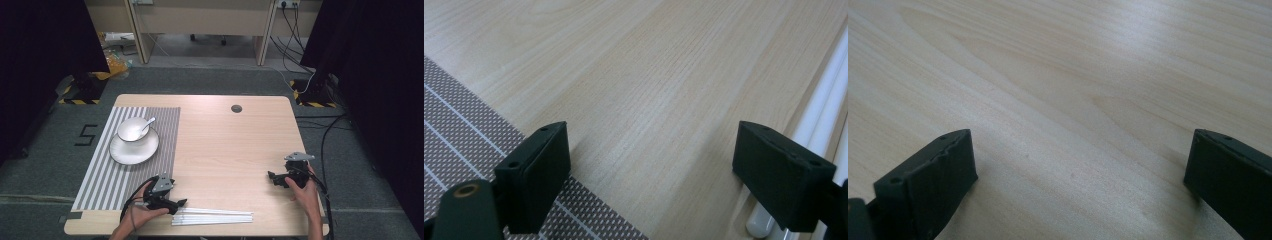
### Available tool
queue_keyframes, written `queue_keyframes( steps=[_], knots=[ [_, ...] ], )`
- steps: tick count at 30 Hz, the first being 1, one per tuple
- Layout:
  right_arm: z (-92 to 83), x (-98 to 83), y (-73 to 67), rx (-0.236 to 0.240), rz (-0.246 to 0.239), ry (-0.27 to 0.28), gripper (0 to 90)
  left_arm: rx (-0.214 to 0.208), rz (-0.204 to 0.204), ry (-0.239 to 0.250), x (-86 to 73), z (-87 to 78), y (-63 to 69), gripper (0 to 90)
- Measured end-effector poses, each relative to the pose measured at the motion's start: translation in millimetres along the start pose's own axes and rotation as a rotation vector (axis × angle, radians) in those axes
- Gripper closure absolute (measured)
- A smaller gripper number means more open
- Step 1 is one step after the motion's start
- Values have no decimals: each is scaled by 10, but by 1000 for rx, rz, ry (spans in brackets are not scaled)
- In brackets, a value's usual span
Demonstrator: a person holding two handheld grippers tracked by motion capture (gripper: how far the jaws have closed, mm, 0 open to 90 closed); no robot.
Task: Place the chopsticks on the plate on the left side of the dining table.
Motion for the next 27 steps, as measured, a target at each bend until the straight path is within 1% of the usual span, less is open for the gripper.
queue_keyframes(
  steps=[15, 23, 25, 27],
  knots=[
    [1, 1, 2, -1, 2, 0, 2, -1, 0, 0, 0, 1, 0, 143],
    [4, 5, 10, -7, 6, 2, 3, -8, 5, -3, 11, 11, -3, 137],
    [5, 5, 12, -8, 5, 2, 2, -18, 10, -4, 18, 15, -13, 139],
    [5, 5, 13, -9, 6, 2, 2, -23, 15, -20, 32, 15, -18, 142]
  ],
)
Point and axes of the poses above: each handheld gripper's, and its own axes: z roughly forward along the jaws, x roughly out of its top, y roughly to its right, the point moved 3 cm from there along z, roughly forward along the jaws, and after that the axes turned 3 degrees about z, right-handed, at the moved point
